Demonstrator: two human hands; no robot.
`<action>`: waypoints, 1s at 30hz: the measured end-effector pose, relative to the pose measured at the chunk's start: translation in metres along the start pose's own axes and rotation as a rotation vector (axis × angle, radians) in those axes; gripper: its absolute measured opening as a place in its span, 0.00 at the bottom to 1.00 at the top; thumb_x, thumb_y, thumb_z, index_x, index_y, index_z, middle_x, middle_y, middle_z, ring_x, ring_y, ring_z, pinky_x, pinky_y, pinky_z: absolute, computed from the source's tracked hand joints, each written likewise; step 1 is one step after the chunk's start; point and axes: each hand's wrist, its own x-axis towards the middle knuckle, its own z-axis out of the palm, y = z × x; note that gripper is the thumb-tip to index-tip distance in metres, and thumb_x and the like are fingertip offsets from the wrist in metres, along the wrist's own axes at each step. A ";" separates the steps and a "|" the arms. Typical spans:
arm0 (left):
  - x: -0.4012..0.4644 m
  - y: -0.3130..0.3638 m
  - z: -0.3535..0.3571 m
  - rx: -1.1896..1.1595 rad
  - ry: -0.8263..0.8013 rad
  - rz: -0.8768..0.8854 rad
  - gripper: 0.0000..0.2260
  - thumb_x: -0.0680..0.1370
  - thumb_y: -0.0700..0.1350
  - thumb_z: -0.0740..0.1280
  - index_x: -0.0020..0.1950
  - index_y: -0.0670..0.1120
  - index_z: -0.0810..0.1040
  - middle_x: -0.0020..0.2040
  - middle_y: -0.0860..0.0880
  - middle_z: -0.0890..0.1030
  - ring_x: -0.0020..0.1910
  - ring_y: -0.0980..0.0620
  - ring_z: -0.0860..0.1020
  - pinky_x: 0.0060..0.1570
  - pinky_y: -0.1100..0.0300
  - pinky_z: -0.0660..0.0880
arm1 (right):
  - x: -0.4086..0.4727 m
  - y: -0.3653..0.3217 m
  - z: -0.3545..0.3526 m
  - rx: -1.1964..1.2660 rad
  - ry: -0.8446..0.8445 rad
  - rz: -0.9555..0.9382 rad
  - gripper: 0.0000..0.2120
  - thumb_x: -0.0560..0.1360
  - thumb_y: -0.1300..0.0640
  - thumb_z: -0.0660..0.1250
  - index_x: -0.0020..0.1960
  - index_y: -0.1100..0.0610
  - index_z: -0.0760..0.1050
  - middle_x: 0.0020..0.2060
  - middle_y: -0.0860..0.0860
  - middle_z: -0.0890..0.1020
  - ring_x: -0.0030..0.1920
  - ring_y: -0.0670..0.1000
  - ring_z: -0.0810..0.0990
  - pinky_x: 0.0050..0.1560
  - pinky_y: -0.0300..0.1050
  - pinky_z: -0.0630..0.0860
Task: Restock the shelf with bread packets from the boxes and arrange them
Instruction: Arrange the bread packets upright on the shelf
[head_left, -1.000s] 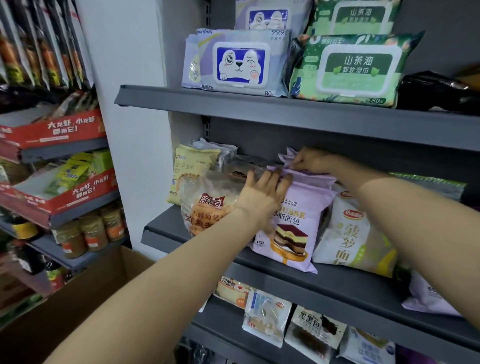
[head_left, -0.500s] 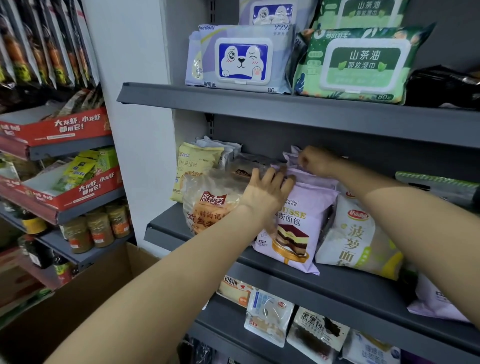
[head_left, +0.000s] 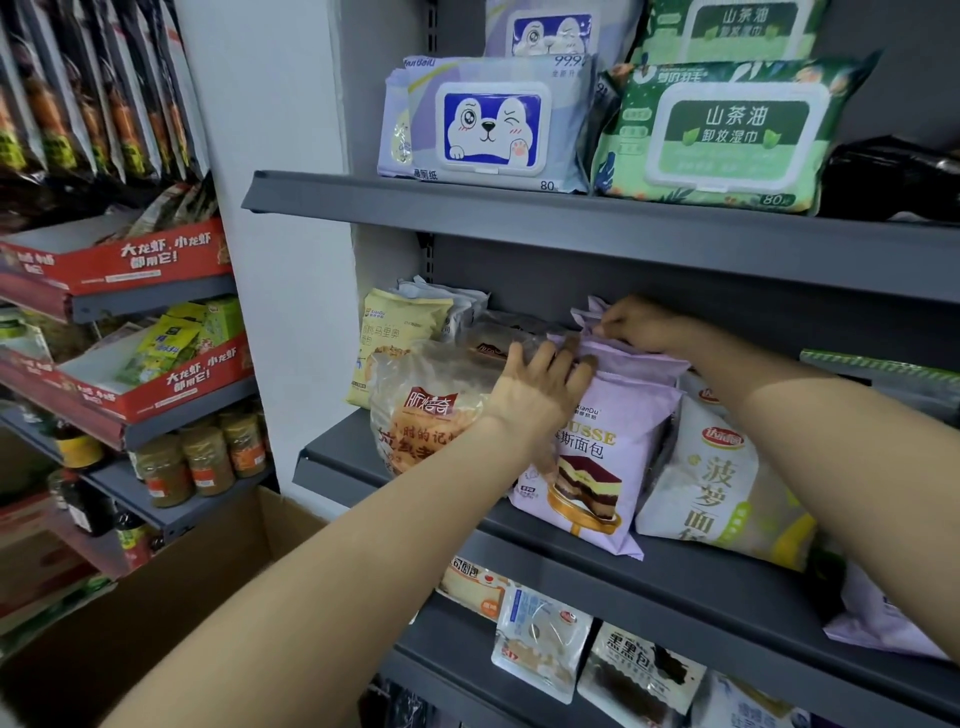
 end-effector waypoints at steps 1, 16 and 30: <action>0.000 0.000 0.000 0.001 0.003 0.001 0.51 0.64 0.60 0.74 0.75 0.42 0.50 0.74 0.41 0.57 0.70 0.42 0.59 0.65 0.43 0.60 | 0.000 0.001 0.000 0.042 0.001 0.031 0.12 0.78 0.54 0.64 0.43 0.63 0.77 0.42 0.59 0.77 0.45 0.54 0.72 0.47 0.43 0.66; 0.000 0.004 -0.001 0.019 -0.010 -0.017 0.50 0.64 0.59 0.75 0.75 0.42 0.51 0.75 0.40 0.55 0.68 0.43 0.61 0.64 0.45 0.60 | -0.002 0.003 -0.006 -0.002 -0.033 -0.014 0.15 0.78 0.57 0.64 0.33 0.58 0.71 0.31 0.54 0.71 0.39 0.53 0.70 0.36 0.42 0.64; -0.012 0.013 -0.004 -0.094 0.058 -0.066 0.49 0.71 0.58 0.68 0.77 0.38 0.40 0.78 0.39 0.43 0.77 0.43 0.44 0.70 0.35 0.37 | -0.093 -0.001 -0.014 0.217 -0.104 -0.153 0.27 0.76 0.45 0.63 0.71 0.55 0.67 0.68 0.50 0.71 0.70 0.51 0.68 0.71 0.44 0.61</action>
